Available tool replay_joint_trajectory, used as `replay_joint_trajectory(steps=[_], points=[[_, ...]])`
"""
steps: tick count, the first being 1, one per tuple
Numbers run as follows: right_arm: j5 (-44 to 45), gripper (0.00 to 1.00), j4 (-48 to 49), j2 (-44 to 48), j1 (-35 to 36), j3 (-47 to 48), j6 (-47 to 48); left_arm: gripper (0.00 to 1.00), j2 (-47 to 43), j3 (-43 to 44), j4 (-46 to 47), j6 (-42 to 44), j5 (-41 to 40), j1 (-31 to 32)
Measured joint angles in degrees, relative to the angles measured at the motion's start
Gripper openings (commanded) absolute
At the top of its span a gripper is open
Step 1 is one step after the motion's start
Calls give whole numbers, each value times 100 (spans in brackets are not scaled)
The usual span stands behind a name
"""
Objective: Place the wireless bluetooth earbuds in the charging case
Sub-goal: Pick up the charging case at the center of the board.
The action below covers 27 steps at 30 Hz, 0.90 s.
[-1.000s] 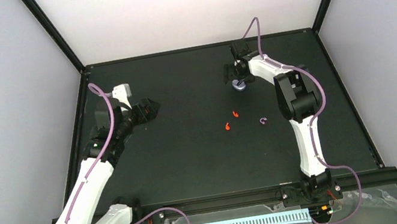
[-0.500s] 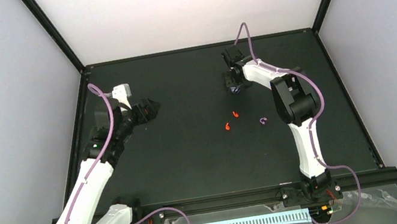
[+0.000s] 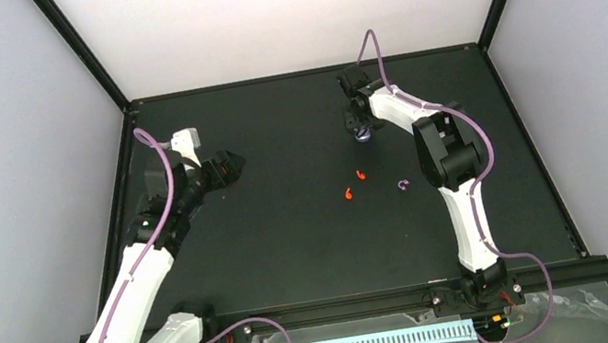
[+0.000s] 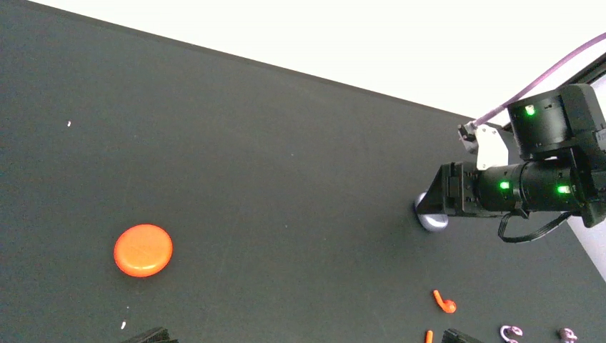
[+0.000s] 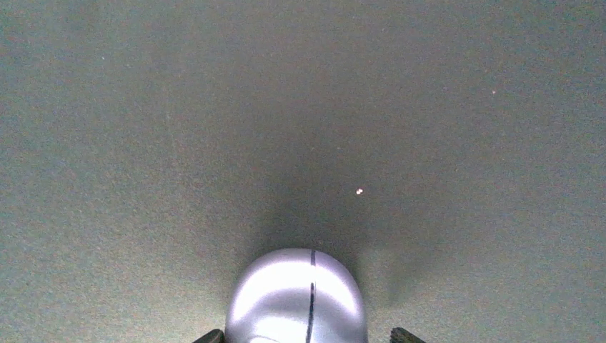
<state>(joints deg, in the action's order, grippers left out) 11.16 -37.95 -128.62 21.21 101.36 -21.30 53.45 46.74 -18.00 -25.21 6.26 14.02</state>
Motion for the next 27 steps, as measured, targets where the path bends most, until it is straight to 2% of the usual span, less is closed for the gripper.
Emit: replay_joint_trajectory(steps=[11,16,21,27], points=[[11,59,-114,-120,11,20,2,99,-24,0,4,0,0,0],[-13,52,-105,-125,26,20,2,99,-24,0,4,0,-2,0],[-79,39,-96,-131,35,20,-2,99,-24,0,4,0,-2,0],[-85,35,160,59,37,-321,24,99,-35,0,2,0,-42,0]])
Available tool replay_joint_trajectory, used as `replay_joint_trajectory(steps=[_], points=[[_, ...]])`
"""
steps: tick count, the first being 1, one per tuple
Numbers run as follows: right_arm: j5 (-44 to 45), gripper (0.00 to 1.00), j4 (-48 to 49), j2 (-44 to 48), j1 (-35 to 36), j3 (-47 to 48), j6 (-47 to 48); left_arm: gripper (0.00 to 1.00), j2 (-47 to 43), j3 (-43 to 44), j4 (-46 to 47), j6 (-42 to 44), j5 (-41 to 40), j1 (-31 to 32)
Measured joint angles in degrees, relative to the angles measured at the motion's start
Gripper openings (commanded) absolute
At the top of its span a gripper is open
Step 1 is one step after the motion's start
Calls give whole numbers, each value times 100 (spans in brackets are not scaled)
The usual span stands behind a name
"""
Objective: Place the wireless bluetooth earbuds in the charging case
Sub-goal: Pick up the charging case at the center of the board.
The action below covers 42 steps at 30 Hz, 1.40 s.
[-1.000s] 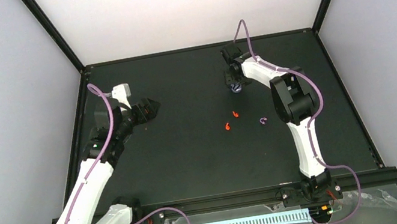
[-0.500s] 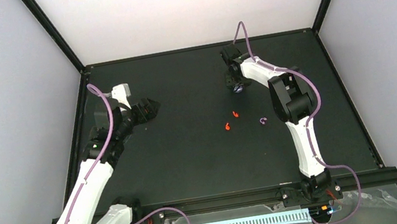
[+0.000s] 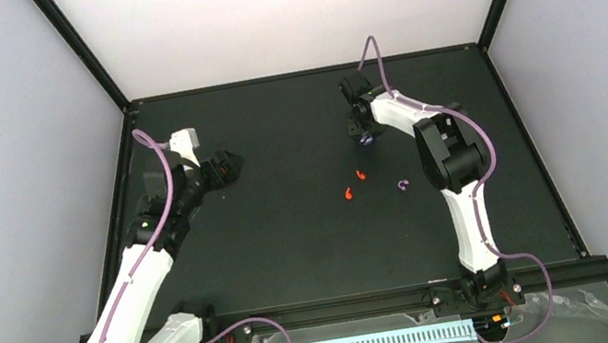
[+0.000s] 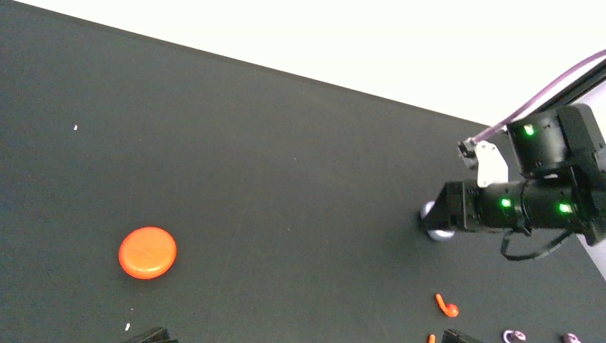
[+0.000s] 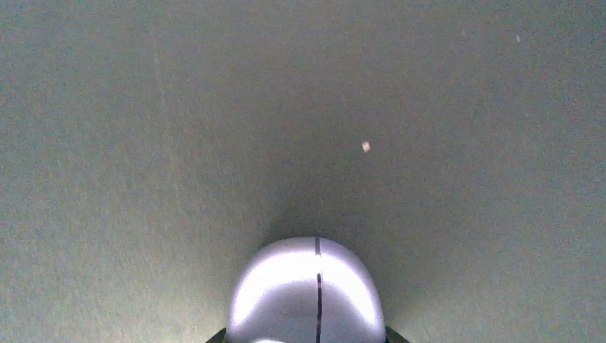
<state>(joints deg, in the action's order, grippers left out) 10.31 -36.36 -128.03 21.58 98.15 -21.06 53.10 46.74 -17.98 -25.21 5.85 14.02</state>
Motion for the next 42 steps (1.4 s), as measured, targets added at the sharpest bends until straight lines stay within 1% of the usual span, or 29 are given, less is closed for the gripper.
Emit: replay_joint_trajectory(steps=[4,7,9,11,14,16,19,23,27,31,36,38,42], points=[[-26,34,83,455,24,-573,0,99,-94,0,-2,2,-61,0],[-46,33,136,1025,101,-966,-2,99,-140,0,-2,-2,-94,22],[-59,32,302,1593,219,-1327,-2,99,-140,0,-2,-7,-118,50],[-101,32,546,2356,422,-1805,7,99,-142,0,2,-7,-133,125],[-138,31,879,3663,894,-2540,133,99,-144,0,-4,63,-127,428],[-144,31,1121,4531,1294,-2981,286,99,-170,2,-42,164,-127,758],[-131,32,1333,5753,1919,-3571,619,99,-326,4,-92,245,15,1051],[-116,33,1307,7125,2632,-4251,1191,99,-636,4,-42,225,621,1110],[-31,31,1093,8100,3311,-4607,1707,99,-636,48,15,138,1233,1340],[205,30,892,8387,3797,-4673,2114,99,-334,332,133,-4,1644,1897],[435,29,686,8312,3980,-4835,2459,98,326,1008,166,-55,1880,2618],[485,29,647,8268,3982,-4839,2581,96,496,1191,164,-50,1906,2793],[496,29,667,8212,3985,-4837,2774,86,767,1401,162,-28,1912,3093]])
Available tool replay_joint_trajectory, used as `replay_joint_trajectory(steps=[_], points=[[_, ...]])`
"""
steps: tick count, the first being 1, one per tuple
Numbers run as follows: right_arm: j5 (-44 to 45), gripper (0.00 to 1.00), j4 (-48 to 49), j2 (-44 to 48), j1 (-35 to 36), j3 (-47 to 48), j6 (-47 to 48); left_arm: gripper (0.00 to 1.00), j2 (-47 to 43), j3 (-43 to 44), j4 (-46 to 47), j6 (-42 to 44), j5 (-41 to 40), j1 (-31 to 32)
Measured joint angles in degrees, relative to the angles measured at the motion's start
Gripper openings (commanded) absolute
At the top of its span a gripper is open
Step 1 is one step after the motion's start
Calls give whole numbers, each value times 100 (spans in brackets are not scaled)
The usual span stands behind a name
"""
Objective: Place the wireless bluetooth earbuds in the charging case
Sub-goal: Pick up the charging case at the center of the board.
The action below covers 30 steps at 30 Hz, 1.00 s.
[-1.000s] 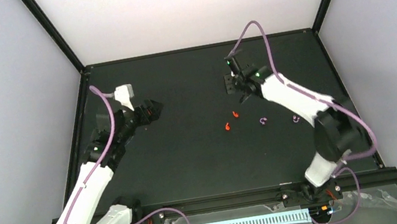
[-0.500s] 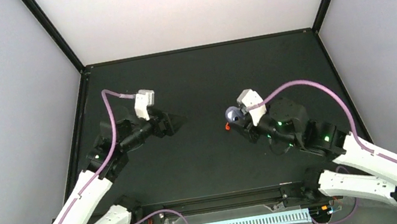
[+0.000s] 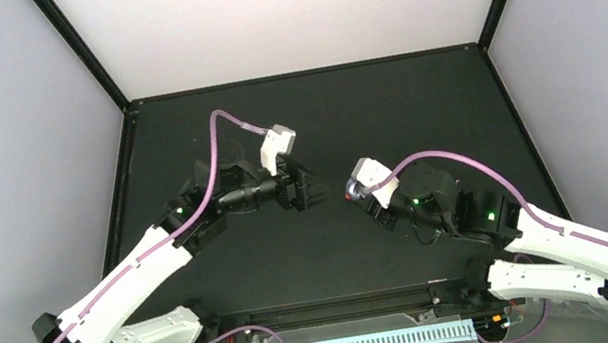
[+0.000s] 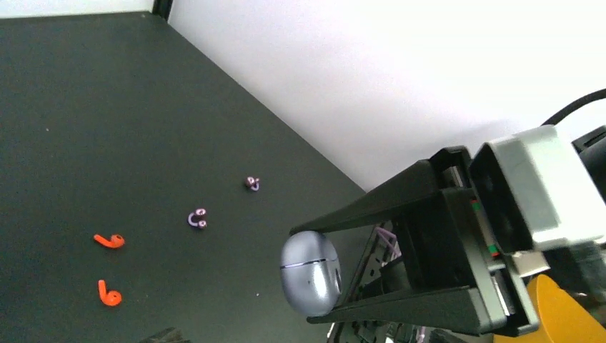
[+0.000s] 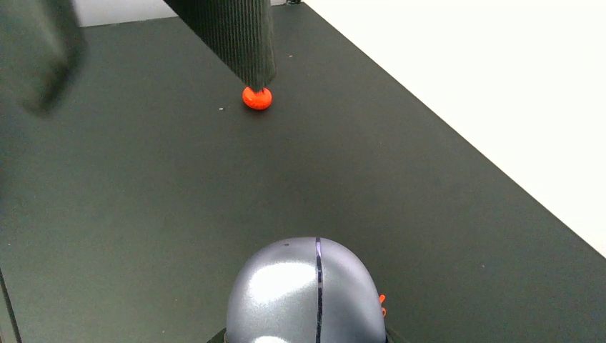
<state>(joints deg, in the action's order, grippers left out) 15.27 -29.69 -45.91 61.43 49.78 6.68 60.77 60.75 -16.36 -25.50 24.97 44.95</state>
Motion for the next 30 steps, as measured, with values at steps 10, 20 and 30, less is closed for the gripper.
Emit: replay_joint_trajectory(steps=[10,20,30], points=[[-186,29,28,-70,120,199,105,65,704,15,-22,-140,153,103],[-326,28,140,-179,153,219,140,56,1003,264,63,-262,385,223],[-365,28,369,-208,155,219,214,41,1165,269,144,-407,737,345]])
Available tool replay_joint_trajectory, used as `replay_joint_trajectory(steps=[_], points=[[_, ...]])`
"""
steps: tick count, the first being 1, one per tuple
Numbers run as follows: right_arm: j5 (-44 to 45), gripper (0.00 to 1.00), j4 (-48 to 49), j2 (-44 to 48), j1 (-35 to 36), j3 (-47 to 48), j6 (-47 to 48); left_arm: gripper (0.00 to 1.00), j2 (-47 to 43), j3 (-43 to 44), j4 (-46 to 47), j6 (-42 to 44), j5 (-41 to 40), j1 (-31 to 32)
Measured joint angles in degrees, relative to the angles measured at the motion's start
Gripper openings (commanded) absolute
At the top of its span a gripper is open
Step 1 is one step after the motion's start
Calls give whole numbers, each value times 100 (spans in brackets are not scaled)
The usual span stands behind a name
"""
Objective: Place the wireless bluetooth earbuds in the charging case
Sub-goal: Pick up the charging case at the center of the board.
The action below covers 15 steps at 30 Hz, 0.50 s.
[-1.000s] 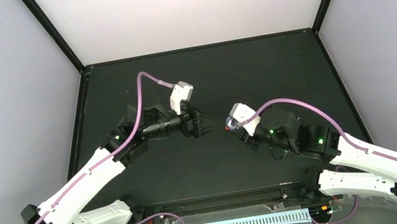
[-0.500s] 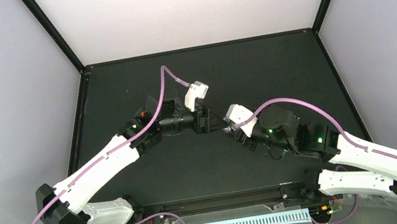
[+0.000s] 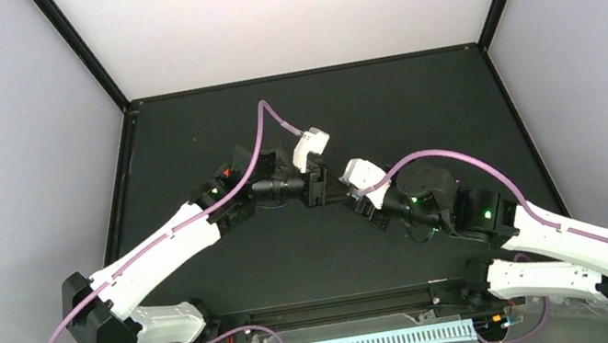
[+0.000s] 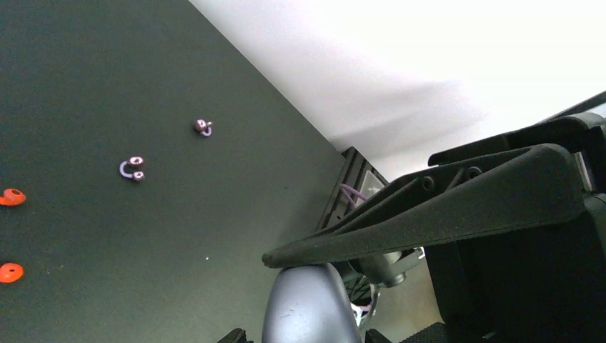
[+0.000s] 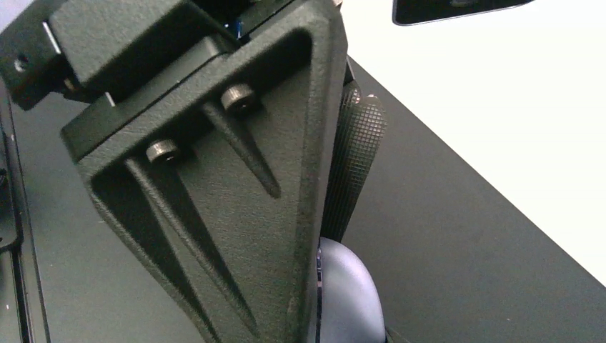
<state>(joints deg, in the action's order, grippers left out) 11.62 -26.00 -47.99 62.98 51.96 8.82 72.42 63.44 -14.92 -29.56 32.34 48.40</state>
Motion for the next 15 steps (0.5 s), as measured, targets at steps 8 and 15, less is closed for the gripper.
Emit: replay_joint_trajectory(steps=[8,15], points=[[-11,29,48,-55,4,0,101,23,24,0,4,-90,153,4],[15,44,39,-57,4,0,155,9,35,0,11,-225,151,-4]])
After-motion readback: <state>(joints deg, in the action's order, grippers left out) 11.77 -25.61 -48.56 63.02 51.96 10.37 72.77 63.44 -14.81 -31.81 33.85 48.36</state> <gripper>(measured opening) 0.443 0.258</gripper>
